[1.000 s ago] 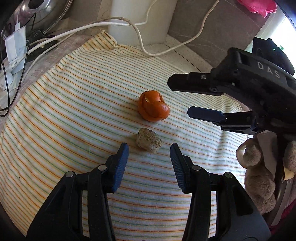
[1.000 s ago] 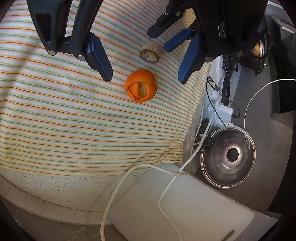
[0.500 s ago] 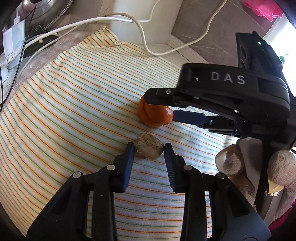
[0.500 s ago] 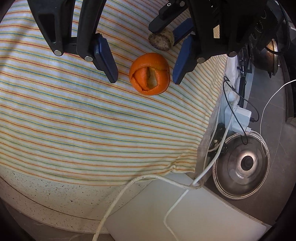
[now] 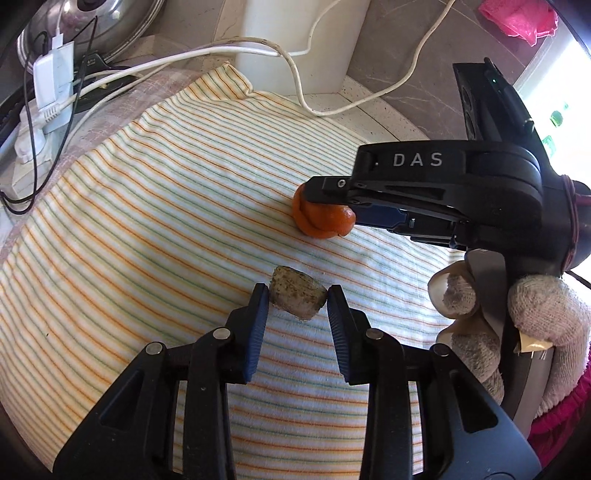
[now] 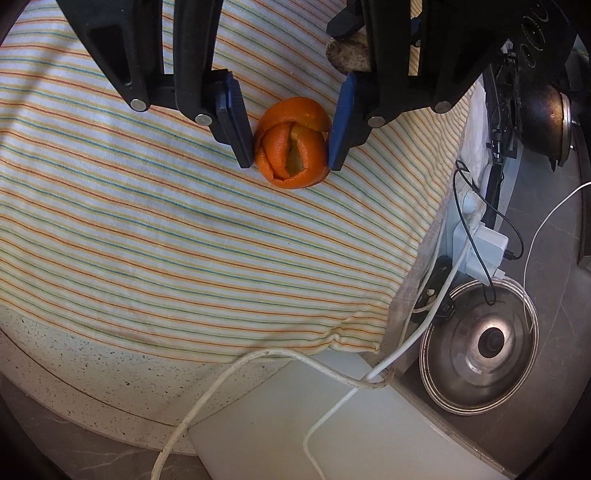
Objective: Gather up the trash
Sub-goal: 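Grasp the beige lid with the left tool while the right tool grips the orange peel, then carry the lid and orange peel with both tools over the blue wastebasket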
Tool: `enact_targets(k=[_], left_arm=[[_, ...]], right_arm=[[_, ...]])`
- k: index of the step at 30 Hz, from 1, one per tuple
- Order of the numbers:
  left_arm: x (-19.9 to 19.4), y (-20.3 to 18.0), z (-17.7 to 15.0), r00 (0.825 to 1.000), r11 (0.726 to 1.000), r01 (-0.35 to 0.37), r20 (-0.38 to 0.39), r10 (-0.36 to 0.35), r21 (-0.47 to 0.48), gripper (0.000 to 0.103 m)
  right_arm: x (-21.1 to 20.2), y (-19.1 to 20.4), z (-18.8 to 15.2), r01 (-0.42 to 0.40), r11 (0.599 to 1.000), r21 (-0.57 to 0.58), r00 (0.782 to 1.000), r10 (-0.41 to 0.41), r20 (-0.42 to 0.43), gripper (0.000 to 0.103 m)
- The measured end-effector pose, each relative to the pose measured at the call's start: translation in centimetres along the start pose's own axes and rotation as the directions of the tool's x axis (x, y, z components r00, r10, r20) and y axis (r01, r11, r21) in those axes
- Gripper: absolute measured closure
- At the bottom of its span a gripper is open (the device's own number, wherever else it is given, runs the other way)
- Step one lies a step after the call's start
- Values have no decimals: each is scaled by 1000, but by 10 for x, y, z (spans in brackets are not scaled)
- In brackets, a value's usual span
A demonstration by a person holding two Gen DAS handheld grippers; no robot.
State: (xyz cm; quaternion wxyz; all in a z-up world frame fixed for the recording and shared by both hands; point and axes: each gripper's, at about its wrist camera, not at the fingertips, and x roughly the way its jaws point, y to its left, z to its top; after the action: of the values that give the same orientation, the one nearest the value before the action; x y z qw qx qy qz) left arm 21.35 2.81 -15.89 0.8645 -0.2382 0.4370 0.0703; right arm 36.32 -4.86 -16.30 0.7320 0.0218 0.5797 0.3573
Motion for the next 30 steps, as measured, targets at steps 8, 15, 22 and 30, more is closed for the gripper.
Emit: enact_targets(k=[8, 15, 22, 30], left_arm=[[-21, -2, -8, 1000, 1000, 6, 13, -6, 24, 70], [-45, -4, -21, 1000, 998, 24, 18, -25, 52, 70], [-67, 0, -36, 999, 996, 34, 18, -36, 84, 70], [-97, 10, -58, 998, 993, 55, 15, -57, 108, 70]], right_arm=[[-24, 0, -15, -18, 1000, 15, 999, 18, 37, 62], [-54, 0, -37, -26, 999, 30, 997, 23, 77, 63], [-82, 7, -63, 7, 1000, 15, 992, -8, 123, 65], [-107, 9, -101, 13, 999, 47, 988, -20, 153, 65]])
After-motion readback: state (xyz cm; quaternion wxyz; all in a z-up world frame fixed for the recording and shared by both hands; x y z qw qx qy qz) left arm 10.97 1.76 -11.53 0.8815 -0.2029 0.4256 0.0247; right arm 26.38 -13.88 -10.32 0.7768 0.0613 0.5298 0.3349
